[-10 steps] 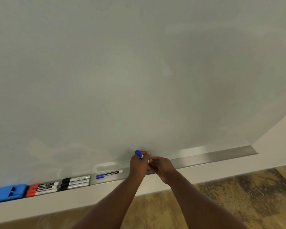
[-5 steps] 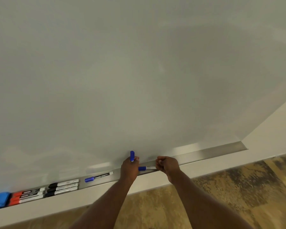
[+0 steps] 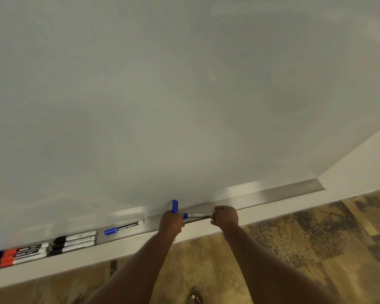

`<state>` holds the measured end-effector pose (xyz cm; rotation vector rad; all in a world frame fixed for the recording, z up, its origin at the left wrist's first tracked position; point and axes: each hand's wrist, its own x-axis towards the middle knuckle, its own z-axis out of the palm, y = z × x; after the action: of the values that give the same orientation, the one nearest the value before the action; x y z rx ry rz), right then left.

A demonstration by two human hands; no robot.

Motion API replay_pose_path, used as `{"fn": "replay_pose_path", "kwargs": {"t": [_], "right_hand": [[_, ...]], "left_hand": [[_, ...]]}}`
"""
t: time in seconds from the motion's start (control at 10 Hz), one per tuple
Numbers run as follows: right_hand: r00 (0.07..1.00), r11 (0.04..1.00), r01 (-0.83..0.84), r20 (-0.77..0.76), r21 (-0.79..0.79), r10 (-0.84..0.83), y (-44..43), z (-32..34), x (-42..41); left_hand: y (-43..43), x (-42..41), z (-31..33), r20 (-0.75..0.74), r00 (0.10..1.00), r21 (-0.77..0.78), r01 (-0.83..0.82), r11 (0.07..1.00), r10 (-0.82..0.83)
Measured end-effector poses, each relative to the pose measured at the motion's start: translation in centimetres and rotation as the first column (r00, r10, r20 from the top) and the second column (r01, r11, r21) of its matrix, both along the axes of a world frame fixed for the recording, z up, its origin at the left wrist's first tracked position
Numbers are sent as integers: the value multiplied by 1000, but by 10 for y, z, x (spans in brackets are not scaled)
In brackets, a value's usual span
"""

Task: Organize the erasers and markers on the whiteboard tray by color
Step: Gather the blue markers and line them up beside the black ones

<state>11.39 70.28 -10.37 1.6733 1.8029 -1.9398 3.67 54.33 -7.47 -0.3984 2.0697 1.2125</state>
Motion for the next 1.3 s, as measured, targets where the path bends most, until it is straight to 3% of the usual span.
{"fn": "replay_pose_path", "kwargs": {"t": [0.4,0.6,0.7,1.0,1.1,1.3], "right_hand": [[997,995,21,-70,-99,-28,-10,-1,4],[972,955,62,-201,-290,-124,-36,12,-4],[954,926,30,-266,-376,-139,-56,24,-12],[942,886,-271,-295,-376,163,-119,40,-34],[937,899,-309,-261,-309,232,-135,39,-41],[941,912,-290,-257,-290,218,-162,36,-51]], "left_hand": [[-26,-7,4,-5,987,57,-162,985,163],[-51,-6,15,-29,959,246,-265,932,281],[-62,-3,19,-28,965,283,-243,928,262],[-95,4,45,-180,945,380,-188,906,272],[-117,1,42,-203,935,359,-207,910,292],[-169,-10,22,-194,923,191,-296,936,332]]}}
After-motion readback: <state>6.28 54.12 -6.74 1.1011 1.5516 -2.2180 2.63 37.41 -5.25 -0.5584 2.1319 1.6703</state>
